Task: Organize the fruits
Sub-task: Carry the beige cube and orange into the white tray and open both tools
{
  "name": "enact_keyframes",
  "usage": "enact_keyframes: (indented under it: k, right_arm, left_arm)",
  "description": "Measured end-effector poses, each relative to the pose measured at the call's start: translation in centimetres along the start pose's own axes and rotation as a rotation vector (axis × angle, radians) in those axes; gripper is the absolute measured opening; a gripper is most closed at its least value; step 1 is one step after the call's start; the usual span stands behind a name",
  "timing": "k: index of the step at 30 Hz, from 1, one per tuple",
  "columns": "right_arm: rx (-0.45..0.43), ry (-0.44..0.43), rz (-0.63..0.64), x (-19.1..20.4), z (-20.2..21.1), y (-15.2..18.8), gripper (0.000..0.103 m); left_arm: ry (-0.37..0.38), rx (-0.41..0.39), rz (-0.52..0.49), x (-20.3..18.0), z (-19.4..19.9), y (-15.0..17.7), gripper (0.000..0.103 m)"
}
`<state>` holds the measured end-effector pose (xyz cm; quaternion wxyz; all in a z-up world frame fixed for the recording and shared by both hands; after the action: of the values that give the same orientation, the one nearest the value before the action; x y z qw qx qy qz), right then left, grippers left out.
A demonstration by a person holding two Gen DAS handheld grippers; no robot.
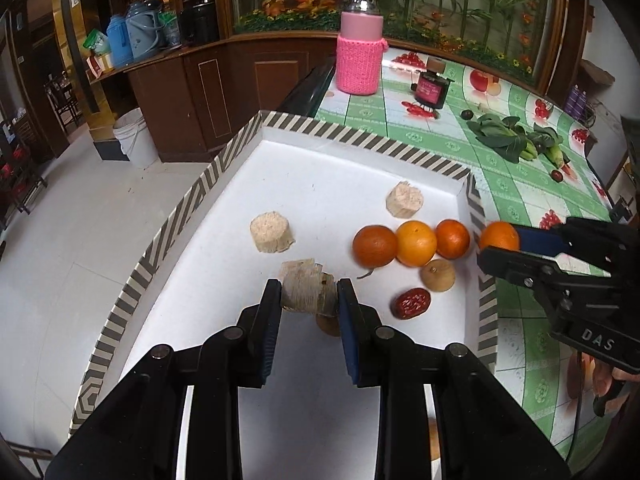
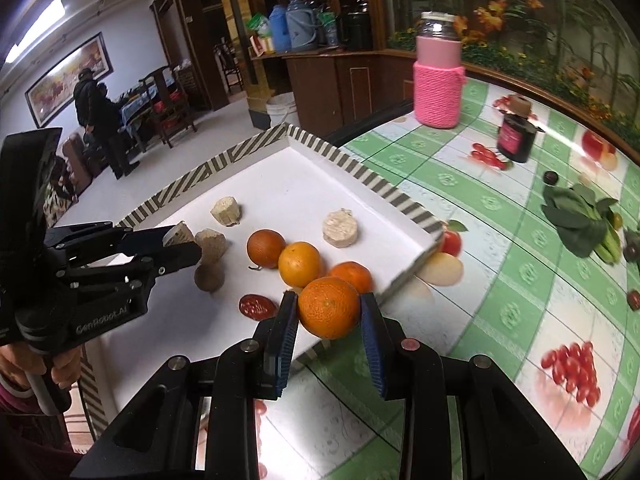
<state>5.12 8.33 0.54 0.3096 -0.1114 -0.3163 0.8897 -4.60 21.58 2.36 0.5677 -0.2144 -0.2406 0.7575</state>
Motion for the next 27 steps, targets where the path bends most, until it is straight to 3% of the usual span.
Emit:
enact_keyframes:
  k: [20,27]
  right_arm:
    - [0.046,-0.107,0.089,4.2,-2.8,-1.2,0.032]
    - [0.042,-0.084,0.120,5.2,-4.0,-2.3,0.031]
  left_arm:
    - [-0.026,0.008,0.003,1.1,0.4,0.4,0.025]
    - [-0.039,0.034,0.006,1.2,-0.4,0.4,0.025]
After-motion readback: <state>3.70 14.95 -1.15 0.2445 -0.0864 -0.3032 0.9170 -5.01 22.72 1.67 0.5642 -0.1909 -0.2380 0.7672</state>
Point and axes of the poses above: each gripper's, at about its wrist camera, not at the fingertips, and z roughly against the way its jaws point, x to its left, y to its underside, the point moved 2 cm from there along -z, roughly the way its jaws point, and after that the axes turned 4 degrees about y, right-handed, at the moved point
